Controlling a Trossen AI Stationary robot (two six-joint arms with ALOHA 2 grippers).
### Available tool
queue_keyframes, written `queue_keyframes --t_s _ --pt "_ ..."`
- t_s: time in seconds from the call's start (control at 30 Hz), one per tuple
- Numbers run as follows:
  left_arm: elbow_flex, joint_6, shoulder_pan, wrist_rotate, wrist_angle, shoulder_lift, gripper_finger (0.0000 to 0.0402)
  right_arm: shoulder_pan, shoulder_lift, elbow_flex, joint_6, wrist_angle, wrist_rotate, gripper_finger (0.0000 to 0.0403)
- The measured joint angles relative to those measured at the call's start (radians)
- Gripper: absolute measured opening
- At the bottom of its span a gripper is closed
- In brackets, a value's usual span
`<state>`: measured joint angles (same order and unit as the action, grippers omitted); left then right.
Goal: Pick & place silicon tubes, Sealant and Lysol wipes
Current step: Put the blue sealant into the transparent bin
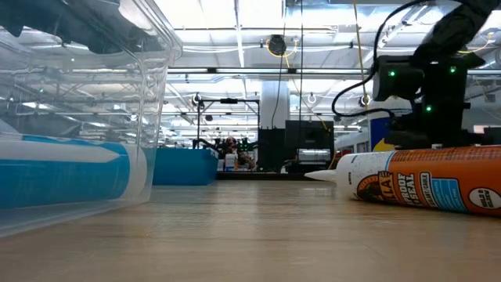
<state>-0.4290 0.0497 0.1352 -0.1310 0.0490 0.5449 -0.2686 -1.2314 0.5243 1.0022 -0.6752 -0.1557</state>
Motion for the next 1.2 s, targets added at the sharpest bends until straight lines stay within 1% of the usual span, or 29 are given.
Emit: queue_keyframes --t_s 0.13,0.33,0.5,0.63,0.8,0.87,0.93,1.07,1.2 --pt "0.0 0.0 0.0 0.0 0.0 0.0 0.0275 0.0 -0.002 -0.032 -0.059 0.077 0.025 0.0283" --pt "0.0 0.0 0.0 0.0 0.0 0.0 0.0286 0.0 -0.001 -0.032 -0.134 0.094 0.02 0.0274" --pt "0.0 0.0 0.0 0.0 0.0 0.0 0.0283 0.004 -0.002 -0.032 -0.218 0.18 -0.006 0.0265" --pt "0.0 0.0 0.0 0.0 0.0 0.0 0.0277 0.01 -0.004 -0.034 -0.273 0.24 -0.047 0.0247" --pt "0.0 0.0 0.0 0.0 0.0 0.0 0.0275 0.012 -0.006 -0.036 -0.343 0.301 -0.067 0.0205" --pt "0.0 0.0 0.0 0.0 0.0 0.0 0.0277 0.012 -0.007 -0.044 -0.363 0.334 -0.09 0.0205" --pt "0.0 0.0 0.0 0.0 0.0 0.0 0.028 0.012 -0.007 -0.068 -0.388 0.406 -0.11 0.0205" --pt "0.0 0.0 0.0 0.0 0.0 0.0 0.0286 0.012 -0.006 -0.158 -0.426 0.659 -0.124 0.0204" --pt "0.0 0.0 0.0 0.0 0.0 0.0 0.0286 0.012 -0.001 -0.239 -0.43 0.869 -0.086 0.0204"
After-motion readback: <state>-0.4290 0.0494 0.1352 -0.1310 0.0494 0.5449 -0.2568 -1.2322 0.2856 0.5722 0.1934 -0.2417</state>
